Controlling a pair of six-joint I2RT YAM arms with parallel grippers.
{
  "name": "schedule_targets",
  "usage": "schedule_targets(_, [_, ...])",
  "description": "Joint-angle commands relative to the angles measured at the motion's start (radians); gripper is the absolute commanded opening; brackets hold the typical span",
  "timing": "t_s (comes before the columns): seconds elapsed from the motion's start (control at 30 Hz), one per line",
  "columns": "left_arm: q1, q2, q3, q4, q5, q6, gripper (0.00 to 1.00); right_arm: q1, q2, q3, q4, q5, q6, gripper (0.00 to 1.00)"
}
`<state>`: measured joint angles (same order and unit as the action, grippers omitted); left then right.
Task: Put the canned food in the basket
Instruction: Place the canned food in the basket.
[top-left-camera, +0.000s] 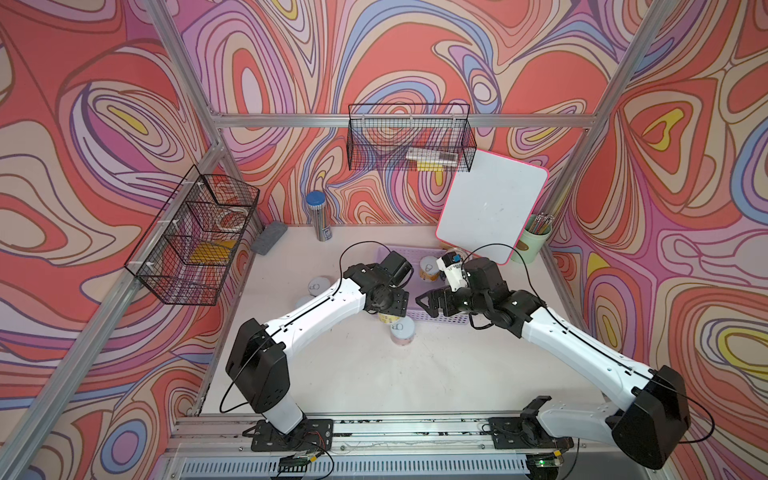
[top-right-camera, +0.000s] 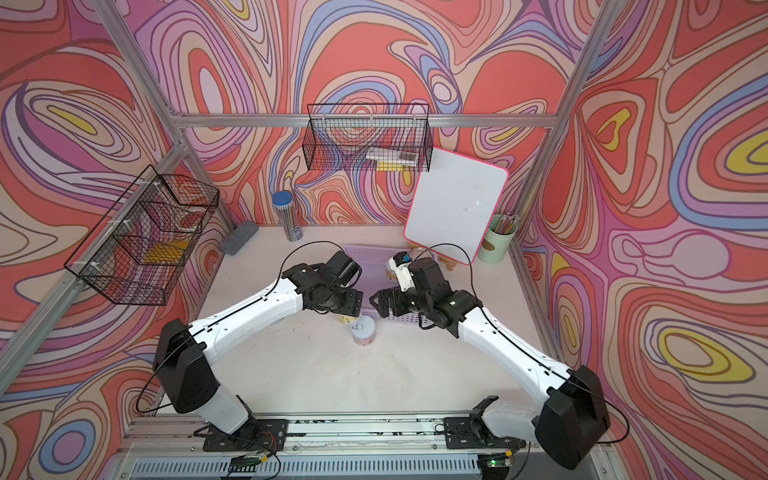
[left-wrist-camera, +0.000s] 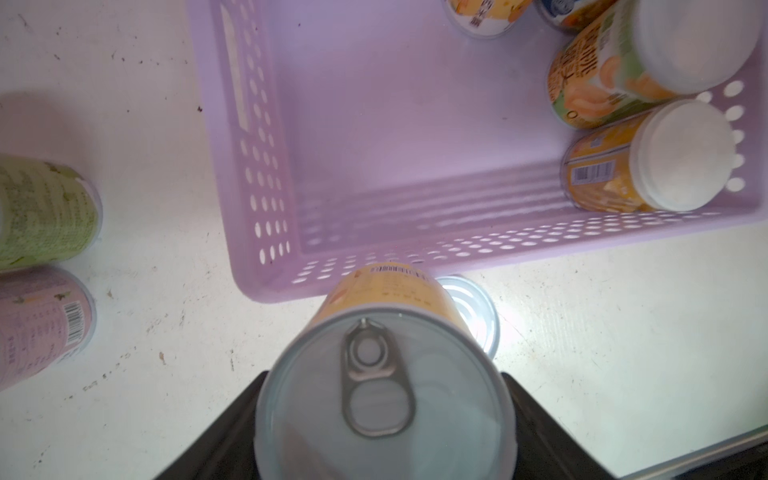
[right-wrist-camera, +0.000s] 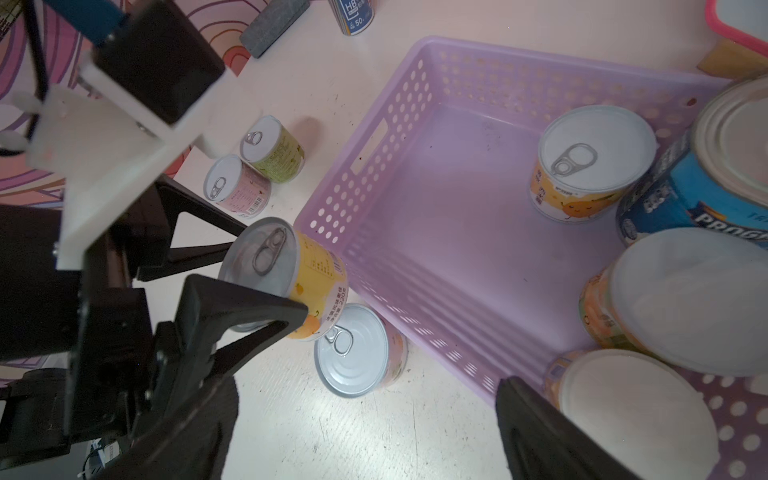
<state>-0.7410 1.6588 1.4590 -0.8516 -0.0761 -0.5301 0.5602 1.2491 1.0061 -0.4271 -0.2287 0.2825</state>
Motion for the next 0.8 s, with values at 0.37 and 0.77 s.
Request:
schedule_targets(0.37, [-0.004,0.190,0.259,0.065,0.048,0.115,0.63,-0.124,-0.092,-0.082,0.011,0.013,0.060,0.98])
schedule_targets(0.77, [-0.004,0.339,0.330,0.222,0.040,0.156,0.62,-0.178,-0.151,-0.190,0.136,0.059,0.129,0.98])
